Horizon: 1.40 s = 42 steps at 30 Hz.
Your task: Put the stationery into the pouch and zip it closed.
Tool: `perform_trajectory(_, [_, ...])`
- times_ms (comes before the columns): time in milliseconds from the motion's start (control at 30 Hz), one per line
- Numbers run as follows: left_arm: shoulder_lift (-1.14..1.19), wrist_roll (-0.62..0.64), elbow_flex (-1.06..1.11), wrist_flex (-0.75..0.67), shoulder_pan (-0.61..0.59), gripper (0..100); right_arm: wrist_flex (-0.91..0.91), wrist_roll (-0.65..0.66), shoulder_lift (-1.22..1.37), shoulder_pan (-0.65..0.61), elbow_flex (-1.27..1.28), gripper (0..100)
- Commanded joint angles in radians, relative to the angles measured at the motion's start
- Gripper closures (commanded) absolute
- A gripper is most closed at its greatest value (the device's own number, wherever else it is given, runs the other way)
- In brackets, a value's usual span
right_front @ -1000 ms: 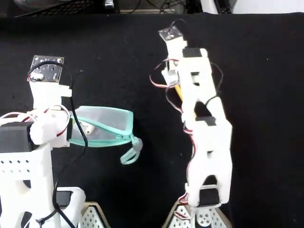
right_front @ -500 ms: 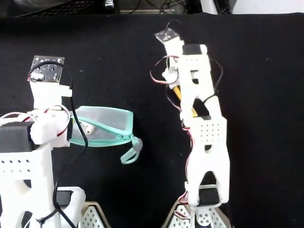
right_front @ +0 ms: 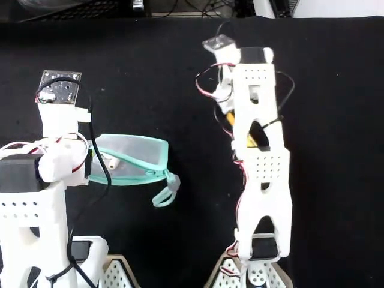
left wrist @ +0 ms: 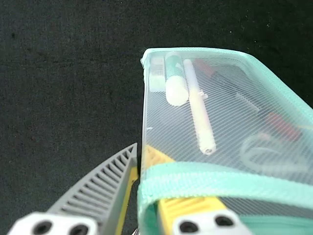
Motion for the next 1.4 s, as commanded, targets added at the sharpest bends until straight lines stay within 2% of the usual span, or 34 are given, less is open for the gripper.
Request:
perform_trajectory(0, [0.012, 0.000, -0.008, -0.003, 0.016, 97, 0.003, 0.011, -0.015, 0.017, -0.001, 98.6])
perform_trajectory(300, [0.003, 0.003, 0.002, 0.005, 0.012, 97, 0.008, -0.021, -0.156, 0.017, 0.022, 98.6])
perform_trajectory(600, [0.011, 0.005, 0.002, 0.002, 0.015, 97, -0.005, -0.018, -0.483, -0.009, 0.315, 98.6])
perform_trajectory(733, [0.009, 0.006, 0.002, 0.000, 0.015, 97, -0.144, -0.017, -0.674, -0.006, 0.616, 98.6])
perform_trajectory(900, [0.008, 0.006, 0.002, 0.003, 0.015, 97, -0.512, -0.017, -0.908, -0.026, 1.185, 98.6])
perform_trajectory(1000, [0.008, 0.006, 0.002, 0.003, 0.016, 97, -0.678, -0.017, -0.983, -0.051, 1.437, 98.6])
perform_trajectory(1133, [0.005, 0.006, 0.002, 0.003, 0.016, 97, -0.736, -0.017, -0.984, -0.064, 1.564, 96.4])
perform_trajectory(1300, [0.003, 0.006, 0.002, 0.003, 0.016, 97, -0.710, -0.009, -0.911, -0.066, 1.554, 81.9])
perform_trajectory(1367, [0.003, 0.006, 0.002, 0.003, 0.016, 97, -0.700, 0.011, -0.875, -0.068, 1.524, 79.8])
